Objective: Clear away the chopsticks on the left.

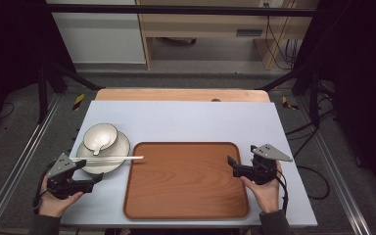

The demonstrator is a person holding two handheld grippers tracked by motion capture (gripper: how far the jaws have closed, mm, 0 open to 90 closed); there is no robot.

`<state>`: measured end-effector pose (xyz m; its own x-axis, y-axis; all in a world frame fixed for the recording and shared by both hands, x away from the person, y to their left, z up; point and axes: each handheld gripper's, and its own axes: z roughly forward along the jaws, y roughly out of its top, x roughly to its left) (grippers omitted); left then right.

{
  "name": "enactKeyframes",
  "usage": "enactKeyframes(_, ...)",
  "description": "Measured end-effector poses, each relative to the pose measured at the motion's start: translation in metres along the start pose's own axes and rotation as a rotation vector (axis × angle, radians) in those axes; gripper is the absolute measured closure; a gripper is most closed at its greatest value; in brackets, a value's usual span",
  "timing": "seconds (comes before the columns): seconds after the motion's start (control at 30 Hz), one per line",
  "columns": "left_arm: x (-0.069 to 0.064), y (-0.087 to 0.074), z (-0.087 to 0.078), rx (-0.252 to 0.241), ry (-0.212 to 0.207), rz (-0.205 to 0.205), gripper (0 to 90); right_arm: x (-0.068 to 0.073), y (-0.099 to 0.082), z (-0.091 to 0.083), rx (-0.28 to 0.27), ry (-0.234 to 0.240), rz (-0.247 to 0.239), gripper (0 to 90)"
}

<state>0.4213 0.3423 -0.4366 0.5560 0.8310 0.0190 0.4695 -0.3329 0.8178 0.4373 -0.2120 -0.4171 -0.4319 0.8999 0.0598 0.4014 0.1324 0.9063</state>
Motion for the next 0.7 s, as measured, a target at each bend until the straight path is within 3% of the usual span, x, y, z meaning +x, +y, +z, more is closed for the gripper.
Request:
enactKeyframes(0.33,0.021,0.004,0.020,0.017,0.038,0.003,29.5,0.002,-0.001,0.004,0.018,0.003,-0.010,8.2)
enactKeyframes(0.7,0.025,0.001,0.032,0.054,0.071,0.033,38.1,0.002,-0.001,0.005,0.022,0.008,-0.008,8.3)
